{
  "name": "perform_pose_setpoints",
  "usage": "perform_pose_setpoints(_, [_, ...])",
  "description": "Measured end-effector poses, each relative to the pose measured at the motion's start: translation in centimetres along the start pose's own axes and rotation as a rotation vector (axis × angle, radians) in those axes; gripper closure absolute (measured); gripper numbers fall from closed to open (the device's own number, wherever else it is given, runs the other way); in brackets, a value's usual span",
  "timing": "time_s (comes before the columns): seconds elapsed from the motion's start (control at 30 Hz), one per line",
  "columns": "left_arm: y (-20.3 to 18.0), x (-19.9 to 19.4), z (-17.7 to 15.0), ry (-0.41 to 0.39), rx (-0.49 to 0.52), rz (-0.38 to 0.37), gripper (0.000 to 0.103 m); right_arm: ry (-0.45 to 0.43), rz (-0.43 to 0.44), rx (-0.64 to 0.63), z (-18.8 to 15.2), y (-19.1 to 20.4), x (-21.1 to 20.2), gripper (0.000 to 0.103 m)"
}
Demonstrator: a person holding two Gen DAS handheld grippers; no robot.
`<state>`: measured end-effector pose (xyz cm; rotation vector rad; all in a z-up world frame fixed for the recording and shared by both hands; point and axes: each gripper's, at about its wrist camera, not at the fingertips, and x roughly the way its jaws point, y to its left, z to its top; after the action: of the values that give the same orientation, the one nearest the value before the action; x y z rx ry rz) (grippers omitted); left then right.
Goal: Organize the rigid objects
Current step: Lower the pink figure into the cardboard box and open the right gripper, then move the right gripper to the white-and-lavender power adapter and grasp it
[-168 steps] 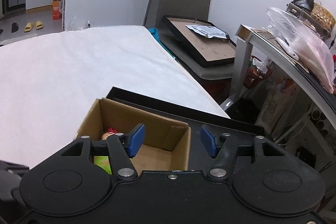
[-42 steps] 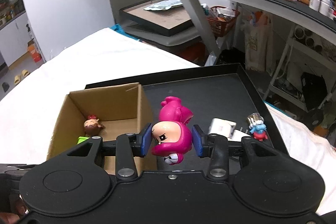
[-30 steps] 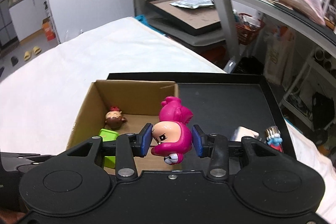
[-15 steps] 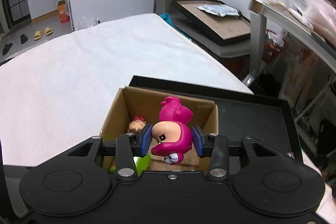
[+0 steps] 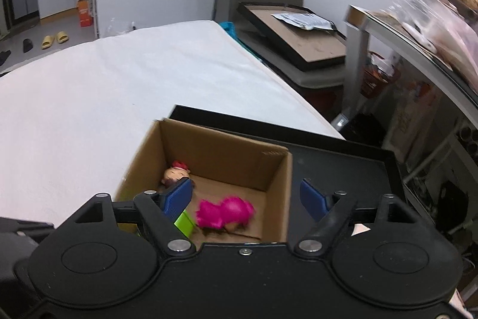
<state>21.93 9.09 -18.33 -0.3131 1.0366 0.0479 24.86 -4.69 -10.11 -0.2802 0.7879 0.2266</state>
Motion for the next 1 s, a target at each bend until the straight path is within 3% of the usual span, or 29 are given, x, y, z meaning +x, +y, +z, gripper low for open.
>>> perform_pose_setpoints(0.67, [-3.1,-0.8,-0.3,-0.048,0.121,0.117,0.087,-0.013,-0.049,0.158,-6.3,-7.8,-0.9,0.020])
perform_pose_setpoints(1.0, [-4.7,0.0,-0.1,-0.013,0.167,0.185,0.083,0.018,-0.042,0.254,-9.4,-10.6,1.0,0.021])
